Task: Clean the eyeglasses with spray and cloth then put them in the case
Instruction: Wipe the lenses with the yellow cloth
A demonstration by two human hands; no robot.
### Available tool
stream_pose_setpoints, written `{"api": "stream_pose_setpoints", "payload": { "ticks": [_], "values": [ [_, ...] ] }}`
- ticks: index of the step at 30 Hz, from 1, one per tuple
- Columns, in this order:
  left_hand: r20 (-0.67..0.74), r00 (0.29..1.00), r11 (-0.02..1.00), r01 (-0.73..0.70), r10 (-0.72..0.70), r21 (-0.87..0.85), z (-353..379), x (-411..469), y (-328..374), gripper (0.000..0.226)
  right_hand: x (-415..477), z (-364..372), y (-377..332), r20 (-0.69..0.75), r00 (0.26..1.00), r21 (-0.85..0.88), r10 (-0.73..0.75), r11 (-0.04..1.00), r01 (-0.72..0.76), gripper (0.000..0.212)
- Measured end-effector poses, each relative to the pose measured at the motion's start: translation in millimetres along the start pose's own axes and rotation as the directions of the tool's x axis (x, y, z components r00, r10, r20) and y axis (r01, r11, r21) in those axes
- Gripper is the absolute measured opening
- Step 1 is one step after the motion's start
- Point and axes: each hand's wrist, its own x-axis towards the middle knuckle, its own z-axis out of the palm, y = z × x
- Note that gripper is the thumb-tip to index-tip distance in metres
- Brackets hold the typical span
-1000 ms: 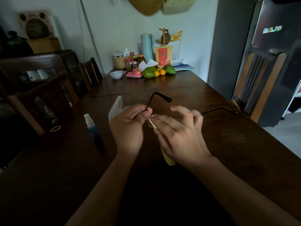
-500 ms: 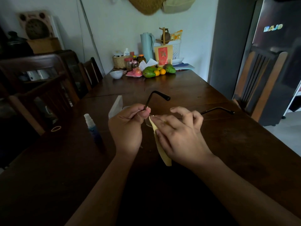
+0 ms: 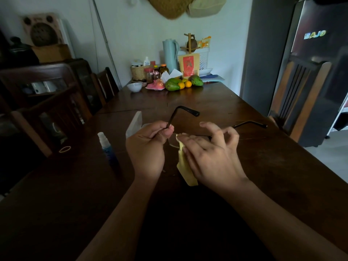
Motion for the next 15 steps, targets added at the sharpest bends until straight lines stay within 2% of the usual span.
{"api": "stream_pose_setpoints", "payload": {
  "ticks": [3, 7, 15],
  "values": [
    [0.004, 0.999, 0.999, 0.035, -0.035, -0.026, 2.6, -0.2, -0.3, 0.017, 0.4, -0.1, -1.5, 0.005, 1.000, 0.035, -0.007, 0.999, 0.007, 0.035],
    [0.005, 0.999, 0.998, 0.048, -0.047, -0.038, 1.4, -0.4, 0.1, 0.024, 1.2, 1.2, -8.7, 0.007, 1.000, 0.184, -0.014, 0.983, 0.013, 0.037],
    [0.003, 1.000, 0.999, 0.025, -0.024, -0.048, -0.2, 1.1, -3.2, 0.018, -2.8, 3.2, 6.4, -0.064, 0.997, 0.213, 0.030, 0.977, -0.016, 0.027]
  ]
}}
